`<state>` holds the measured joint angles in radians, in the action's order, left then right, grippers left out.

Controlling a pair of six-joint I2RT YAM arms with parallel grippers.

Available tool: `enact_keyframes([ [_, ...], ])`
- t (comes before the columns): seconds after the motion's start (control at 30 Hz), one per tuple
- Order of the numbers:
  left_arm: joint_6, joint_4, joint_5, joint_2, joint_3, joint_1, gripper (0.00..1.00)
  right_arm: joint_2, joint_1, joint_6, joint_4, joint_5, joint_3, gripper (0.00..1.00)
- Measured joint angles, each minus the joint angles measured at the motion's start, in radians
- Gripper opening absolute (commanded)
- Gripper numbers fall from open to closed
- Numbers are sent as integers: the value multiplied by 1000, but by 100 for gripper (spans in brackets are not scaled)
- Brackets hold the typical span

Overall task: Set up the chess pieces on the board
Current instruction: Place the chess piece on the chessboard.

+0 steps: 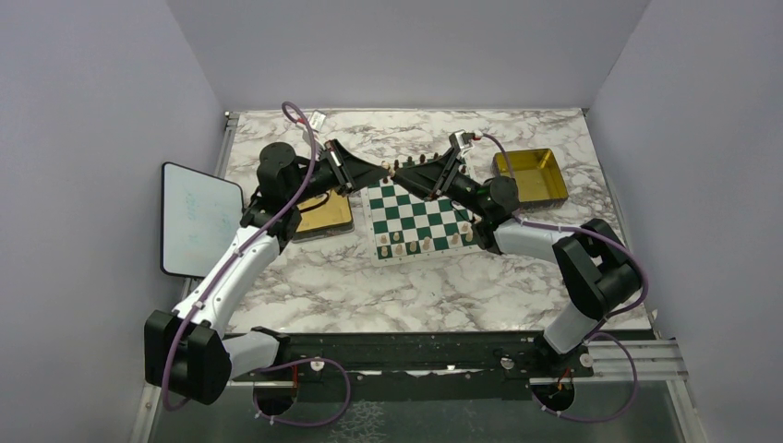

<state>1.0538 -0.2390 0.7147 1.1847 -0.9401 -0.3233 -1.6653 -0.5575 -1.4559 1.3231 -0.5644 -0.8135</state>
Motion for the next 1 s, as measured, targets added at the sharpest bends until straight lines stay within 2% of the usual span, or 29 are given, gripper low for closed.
enact_keyframes([
  [0.37,8,-7,-8,-5,0,-14,0,-4,-12,-23,1,0,-3,62],
  [1.0,8,-24,-24,-14,10,-19,0,-16,-13,-57,76,16,3,48],
])
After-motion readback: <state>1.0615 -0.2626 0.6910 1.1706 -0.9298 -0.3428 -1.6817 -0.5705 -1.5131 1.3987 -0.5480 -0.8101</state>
